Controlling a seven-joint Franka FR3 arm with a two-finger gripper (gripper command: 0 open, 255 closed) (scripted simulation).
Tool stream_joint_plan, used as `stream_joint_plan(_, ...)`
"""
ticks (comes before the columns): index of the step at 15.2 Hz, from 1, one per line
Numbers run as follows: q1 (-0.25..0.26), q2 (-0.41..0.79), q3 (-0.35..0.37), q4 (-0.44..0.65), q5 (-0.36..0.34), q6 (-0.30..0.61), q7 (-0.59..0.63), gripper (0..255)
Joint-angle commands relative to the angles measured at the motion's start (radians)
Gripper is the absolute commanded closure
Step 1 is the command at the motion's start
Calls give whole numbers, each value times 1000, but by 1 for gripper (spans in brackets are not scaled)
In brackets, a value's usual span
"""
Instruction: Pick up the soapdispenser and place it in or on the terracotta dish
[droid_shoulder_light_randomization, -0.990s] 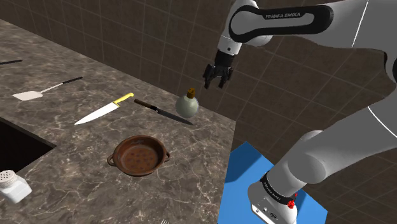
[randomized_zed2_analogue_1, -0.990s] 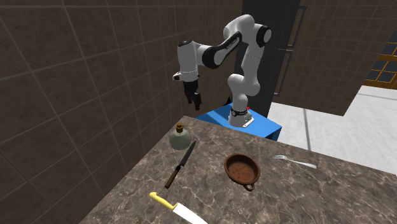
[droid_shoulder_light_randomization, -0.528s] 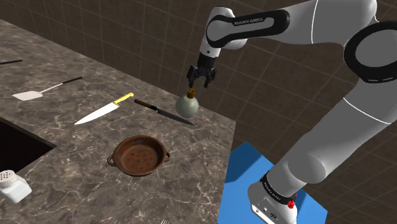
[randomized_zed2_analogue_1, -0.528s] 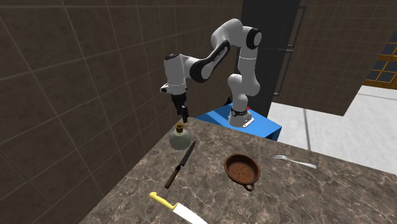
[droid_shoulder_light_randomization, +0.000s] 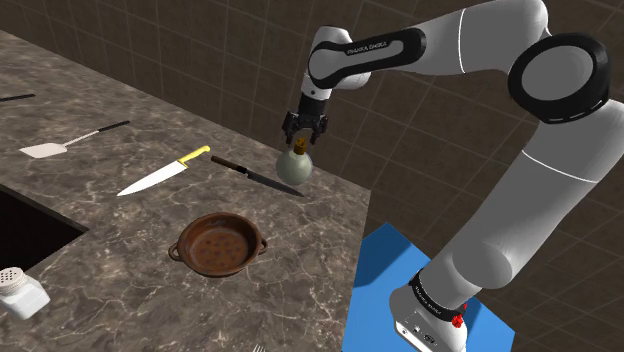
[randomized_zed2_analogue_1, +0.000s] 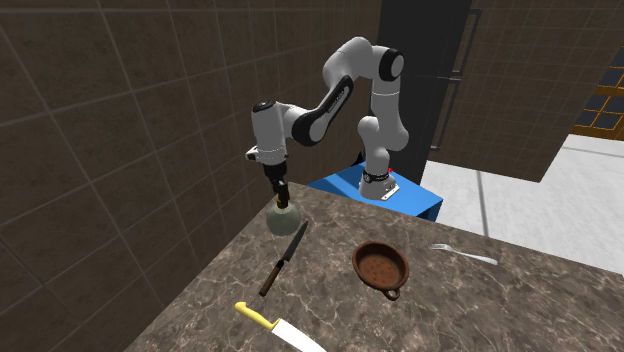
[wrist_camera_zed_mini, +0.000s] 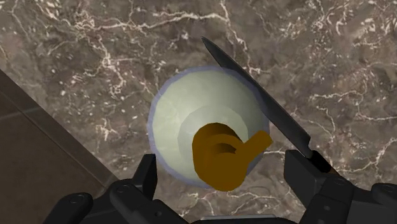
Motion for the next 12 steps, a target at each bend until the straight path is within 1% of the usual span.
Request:
stream_joint_plan(1,1,11,1,-16,0,27,1,0)
stream_joint_plan(9,1,14,1,-20,0,35,1,0)
stream_joint_plan(10,1,14,1,-20,0,35,1,255)
stream_joint_plan(12,1,14,1,-20,0,34,1,255)
